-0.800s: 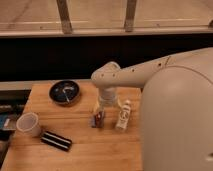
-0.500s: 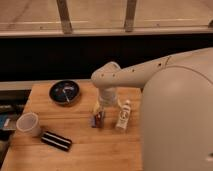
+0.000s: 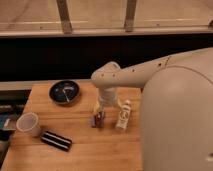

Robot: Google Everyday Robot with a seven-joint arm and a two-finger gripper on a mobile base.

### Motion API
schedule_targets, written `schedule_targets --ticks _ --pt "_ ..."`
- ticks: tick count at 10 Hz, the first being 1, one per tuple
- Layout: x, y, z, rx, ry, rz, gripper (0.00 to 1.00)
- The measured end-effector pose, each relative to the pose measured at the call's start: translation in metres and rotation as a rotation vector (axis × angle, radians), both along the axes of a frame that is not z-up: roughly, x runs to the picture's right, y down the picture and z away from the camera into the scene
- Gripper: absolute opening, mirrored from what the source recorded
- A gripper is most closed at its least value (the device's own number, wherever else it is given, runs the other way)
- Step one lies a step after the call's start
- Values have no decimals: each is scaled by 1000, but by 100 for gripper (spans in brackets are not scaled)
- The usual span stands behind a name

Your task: Pick up the ceramic bowl

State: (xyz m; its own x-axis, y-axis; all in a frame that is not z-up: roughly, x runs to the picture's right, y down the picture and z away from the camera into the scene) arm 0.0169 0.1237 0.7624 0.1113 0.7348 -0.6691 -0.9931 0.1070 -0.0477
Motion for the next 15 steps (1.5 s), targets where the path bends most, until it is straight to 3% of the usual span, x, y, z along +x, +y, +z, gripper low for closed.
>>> schedule_targets --ticks 11,13,15 --pt "0 0 0 2 -1 -3 80" --pt "-2 -6 -3 32 -13 -28 80" --pt "-23 -24 -5 77 -55 -65 80"
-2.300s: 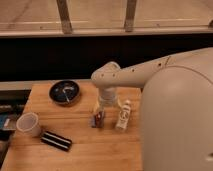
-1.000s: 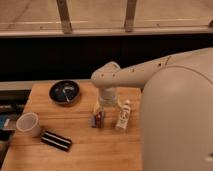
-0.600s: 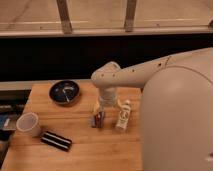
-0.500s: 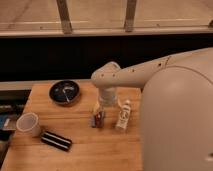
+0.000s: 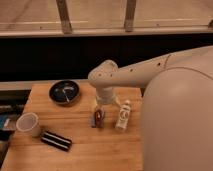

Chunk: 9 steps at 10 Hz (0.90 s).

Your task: Pick up the ceramic bowl

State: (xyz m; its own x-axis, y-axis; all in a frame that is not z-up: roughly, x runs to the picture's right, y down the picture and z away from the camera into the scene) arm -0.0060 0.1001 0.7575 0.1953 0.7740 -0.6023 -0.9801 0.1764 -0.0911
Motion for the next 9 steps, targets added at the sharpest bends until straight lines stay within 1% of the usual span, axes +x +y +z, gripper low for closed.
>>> schedule_targets --ticks 1,3,4,5,7,8,9 --pt "-18 -9 2 16 -28 -25 80" --pt "-61 -31 13 40 -89 -78 80" --pt "-82 -44 20 60 -121 -105 80" --pt "-96 -53 24 84 -144 -125 80" --pt "-132 -81 36 177 -232 -164 80" --pt "-146 -87 38 199 -260 -176 80" --pt "-144 -87 39 198 -255 -177 80"
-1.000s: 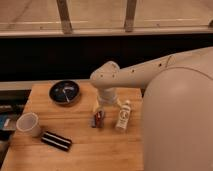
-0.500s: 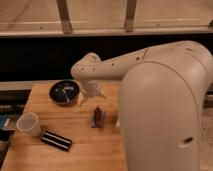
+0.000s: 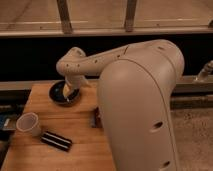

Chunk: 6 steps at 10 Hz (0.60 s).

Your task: Pick up the ceramic bowl

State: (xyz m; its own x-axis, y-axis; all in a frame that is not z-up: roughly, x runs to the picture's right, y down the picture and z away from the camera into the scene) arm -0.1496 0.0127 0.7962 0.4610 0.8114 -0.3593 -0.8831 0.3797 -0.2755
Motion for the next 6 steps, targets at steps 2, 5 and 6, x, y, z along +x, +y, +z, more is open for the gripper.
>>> schedule_targets --ticks 2,5,6 --pt "2 -1 0 0 2 2 80" --pt "3 2 3 10 9 4 80" --pt "1 5 8 17 6 3 80"
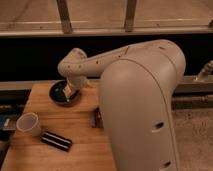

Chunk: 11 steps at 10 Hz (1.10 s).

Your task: Pick up the ceramic bowl

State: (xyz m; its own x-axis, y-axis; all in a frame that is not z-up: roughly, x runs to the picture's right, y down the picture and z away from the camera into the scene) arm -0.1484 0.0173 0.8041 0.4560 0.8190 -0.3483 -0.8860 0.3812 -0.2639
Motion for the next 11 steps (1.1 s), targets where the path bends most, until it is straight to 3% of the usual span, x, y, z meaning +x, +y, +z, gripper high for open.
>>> schedule_targets --ticks 5,8,11 --pt "-23 3 40 -2 -13 -40 80" --pt "-26 -1 53 -3 -19 -42 80" --pt "-31 -14 91 -24 -39 -23 80"
